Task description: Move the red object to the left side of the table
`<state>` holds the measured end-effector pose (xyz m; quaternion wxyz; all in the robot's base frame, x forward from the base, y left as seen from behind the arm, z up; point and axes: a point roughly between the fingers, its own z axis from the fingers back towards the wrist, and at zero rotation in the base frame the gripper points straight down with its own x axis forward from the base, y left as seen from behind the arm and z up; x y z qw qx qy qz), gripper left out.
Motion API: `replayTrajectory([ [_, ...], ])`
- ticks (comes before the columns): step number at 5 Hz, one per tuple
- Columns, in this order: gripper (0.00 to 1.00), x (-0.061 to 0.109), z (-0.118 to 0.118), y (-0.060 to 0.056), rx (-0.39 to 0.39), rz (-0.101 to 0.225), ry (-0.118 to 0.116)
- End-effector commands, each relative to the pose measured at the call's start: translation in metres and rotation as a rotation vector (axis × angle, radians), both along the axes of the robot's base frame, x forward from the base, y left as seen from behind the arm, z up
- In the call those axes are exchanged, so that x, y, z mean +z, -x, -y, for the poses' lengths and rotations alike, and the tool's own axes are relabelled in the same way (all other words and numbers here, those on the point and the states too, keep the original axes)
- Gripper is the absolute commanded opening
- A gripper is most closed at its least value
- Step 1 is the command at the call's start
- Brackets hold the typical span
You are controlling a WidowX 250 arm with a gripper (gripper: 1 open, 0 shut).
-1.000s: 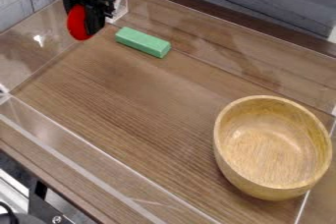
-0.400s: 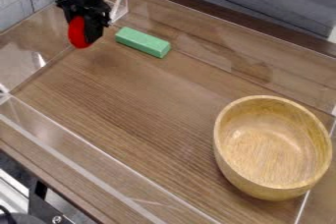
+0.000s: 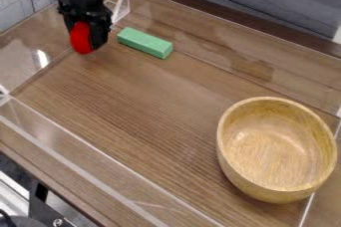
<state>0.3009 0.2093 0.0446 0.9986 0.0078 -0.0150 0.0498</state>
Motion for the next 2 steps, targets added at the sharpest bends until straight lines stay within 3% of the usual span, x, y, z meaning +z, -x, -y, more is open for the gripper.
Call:
replayTrajectory([
  [1,1.0,0.0126,-0.0065,0.0021,0.034,0.038,-0.014],
  [2,1.0,0.0112,-0.0064,0.0076,0.059,0.031,0.017],
])
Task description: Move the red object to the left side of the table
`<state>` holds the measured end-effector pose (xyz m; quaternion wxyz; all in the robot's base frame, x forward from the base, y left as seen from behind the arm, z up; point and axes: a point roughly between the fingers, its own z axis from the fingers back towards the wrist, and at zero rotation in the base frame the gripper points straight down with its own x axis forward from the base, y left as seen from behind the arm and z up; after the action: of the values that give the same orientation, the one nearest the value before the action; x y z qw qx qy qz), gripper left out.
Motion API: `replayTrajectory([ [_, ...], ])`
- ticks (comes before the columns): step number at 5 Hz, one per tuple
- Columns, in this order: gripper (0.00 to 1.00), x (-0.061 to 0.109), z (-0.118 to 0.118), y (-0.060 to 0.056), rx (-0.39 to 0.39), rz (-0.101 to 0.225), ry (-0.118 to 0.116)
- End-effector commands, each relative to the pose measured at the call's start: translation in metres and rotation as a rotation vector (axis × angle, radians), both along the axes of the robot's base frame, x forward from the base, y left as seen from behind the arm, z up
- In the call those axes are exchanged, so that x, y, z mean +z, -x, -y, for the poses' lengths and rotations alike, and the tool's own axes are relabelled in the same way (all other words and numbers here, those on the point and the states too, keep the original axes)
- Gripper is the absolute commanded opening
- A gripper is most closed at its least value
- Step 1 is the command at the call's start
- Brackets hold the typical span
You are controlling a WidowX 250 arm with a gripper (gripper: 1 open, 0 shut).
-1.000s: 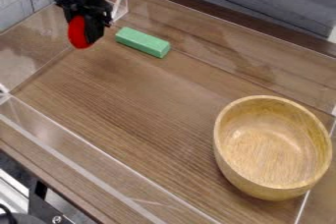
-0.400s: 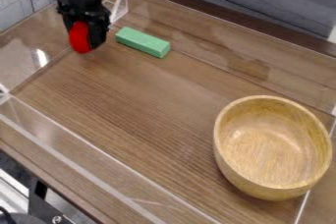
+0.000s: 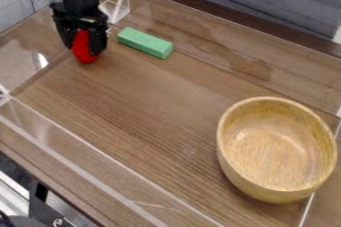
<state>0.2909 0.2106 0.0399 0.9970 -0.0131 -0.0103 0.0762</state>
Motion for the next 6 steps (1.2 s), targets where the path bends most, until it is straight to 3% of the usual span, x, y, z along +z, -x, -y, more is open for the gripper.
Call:
replayTrajectory([
  [1,1.0,0.025,-0.004,-0.003,0.03,0.031,-0.002],
  [3,1.0,0.046,-0.006,-0.005,0.071,0.028,0.028],
  [5,1.0,0.06,0.004,-0.012,0.137,0.036,0.039],
  [6,1.0,0.068,-0.002,-0.005,0.157,0.042,0.044],
])
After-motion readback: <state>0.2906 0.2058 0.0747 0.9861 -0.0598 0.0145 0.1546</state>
